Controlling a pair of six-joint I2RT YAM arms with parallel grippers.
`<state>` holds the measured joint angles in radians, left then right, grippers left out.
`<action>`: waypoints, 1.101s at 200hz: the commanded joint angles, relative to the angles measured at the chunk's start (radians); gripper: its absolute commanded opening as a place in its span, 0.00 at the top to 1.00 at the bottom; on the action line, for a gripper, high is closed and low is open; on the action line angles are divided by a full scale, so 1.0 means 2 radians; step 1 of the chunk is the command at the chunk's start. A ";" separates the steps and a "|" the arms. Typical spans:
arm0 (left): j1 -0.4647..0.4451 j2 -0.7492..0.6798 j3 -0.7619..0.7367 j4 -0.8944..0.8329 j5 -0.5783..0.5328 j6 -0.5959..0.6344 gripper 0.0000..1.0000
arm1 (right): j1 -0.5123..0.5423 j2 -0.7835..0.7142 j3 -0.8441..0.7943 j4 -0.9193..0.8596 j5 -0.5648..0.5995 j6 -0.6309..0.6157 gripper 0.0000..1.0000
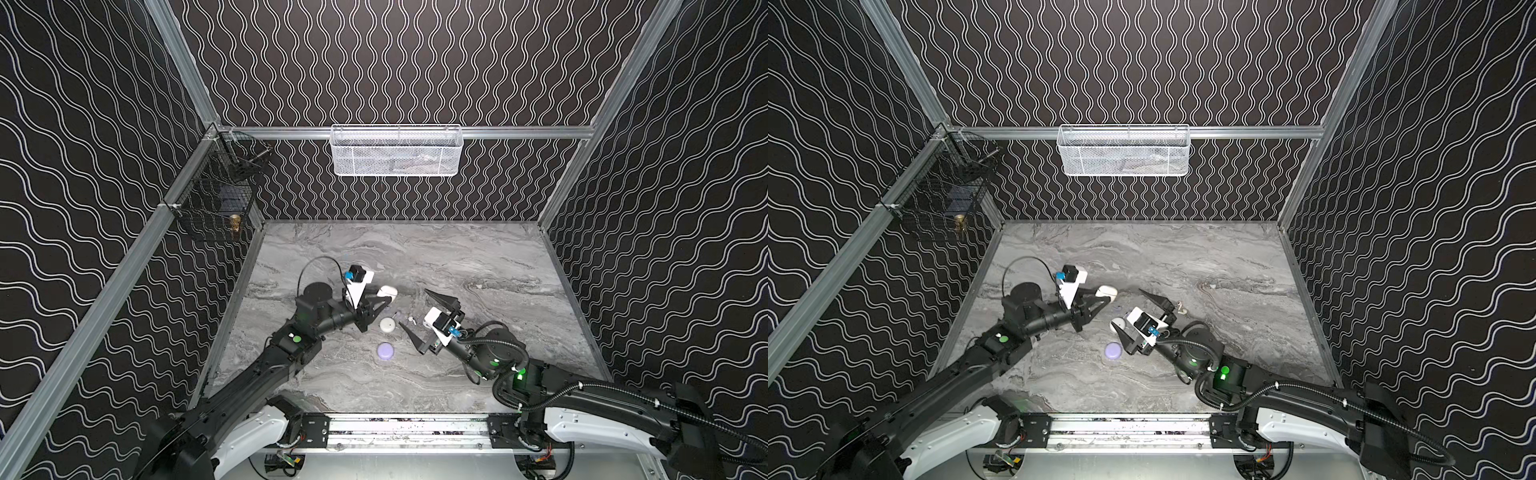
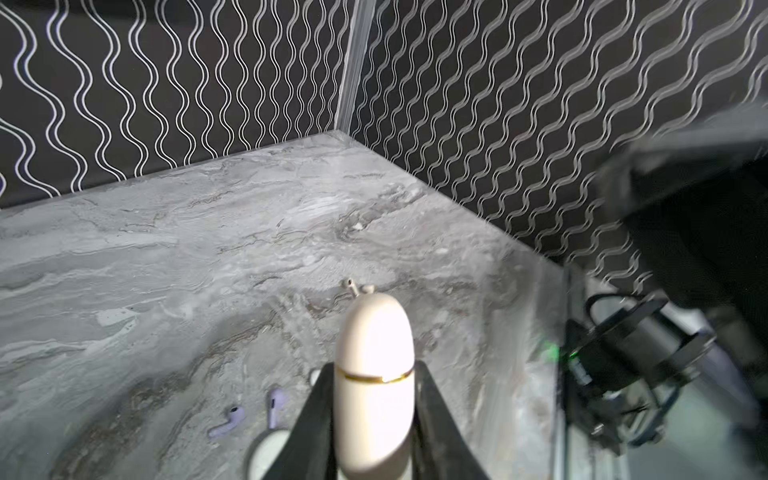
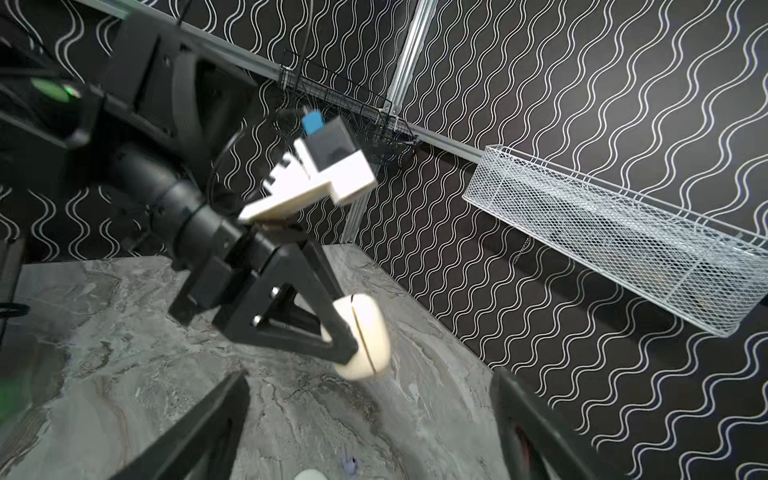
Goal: Insert the wireless bluetooth earbuds into the charging case
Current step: 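Close the left gripper on the cream case held by the right gripper, then open the right gripper and draw it back from the case held by the left gripper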
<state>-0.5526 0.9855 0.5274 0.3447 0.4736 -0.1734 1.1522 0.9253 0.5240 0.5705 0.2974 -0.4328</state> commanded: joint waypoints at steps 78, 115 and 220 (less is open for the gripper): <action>-0.006 0.106 -0.153 0.493 0.106 0.053 1.00 | -0.137 0.043 0.014 -0.026 -0.168 0.095 0.24; -0.007 0.109 -0.142 0.468 0.123 0.056 1.00 | -0.137 0.046 0.012 -0.022 -0.204 0.091 0.24; -0.008 0.115 -0.125 0.457 0.163 0.046 1.00 | -0.137 0.080 0.040 -0.048 -0.228 0.082 0.27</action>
<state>-0.5667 1.2182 0.2707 1.2236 0.7479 -0.0761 0.8787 1.0718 0.5922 0.4774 -0.1669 -0.2577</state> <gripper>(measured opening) 0.261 0.731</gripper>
